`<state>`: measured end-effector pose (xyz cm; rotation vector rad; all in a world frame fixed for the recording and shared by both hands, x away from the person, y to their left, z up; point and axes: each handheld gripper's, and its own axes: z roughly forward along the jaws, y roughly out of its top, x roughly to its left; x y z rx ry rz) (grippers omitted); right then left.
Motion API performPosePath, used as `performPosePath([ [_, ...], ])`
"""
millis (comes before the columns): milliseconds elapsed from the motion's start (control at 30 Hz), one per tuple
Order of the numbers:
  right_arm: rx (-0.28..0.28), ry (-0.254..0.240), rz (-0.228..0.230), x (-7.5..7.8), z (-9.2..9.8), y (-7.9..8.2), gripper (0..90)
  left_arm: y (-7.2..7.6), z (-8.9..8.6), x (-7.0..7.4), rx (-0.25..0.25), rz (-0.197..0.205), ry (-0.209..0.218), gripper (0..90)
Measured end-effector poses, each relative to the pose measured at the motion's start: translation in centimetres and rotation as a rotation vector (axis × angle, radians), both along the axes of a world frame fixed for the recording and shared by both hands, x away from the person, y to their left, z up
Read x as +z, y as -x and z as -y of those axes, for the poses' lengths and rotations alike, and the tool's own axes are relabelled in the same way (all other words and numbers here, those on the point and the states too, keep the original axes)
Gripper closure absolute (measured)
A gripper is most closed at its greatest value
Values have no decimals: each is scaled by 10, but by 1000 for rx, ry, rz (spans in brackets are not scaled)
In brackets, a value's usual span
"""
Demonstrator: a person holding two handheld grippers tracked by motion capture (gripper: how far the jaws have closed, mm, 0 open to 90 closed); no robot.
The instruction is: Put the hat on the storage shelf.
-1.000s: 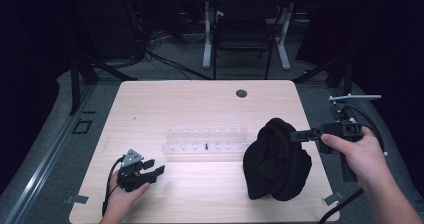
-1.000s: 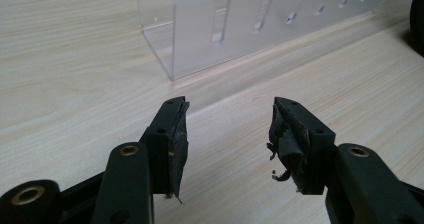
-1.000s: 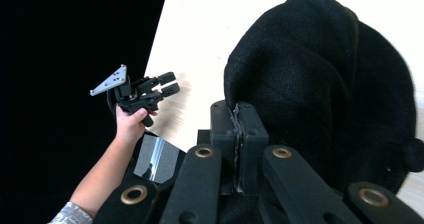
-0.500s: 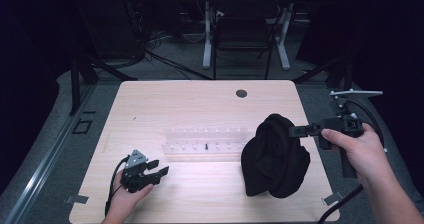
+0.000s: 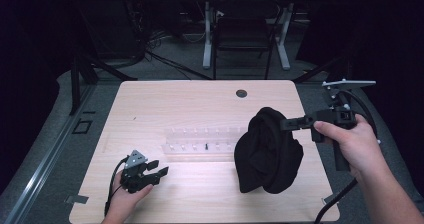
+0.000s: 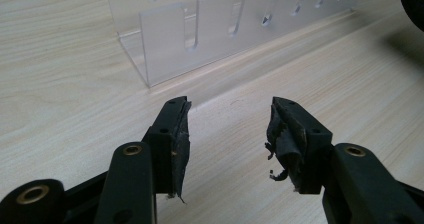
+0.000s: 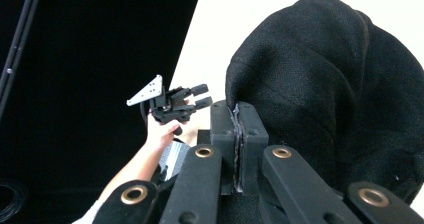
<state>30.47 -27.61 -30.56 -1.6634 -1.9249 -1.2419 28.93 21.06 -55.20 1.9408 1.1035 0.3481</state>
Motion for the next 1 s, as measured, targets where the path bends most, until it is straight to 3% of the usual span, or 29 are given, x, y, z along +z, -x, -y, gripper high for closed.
performPosePath([
  [1000, 18, -12, 49, 34, -38, -29, 887, -1, 0, 2, -8, 1, -2, 499],
])
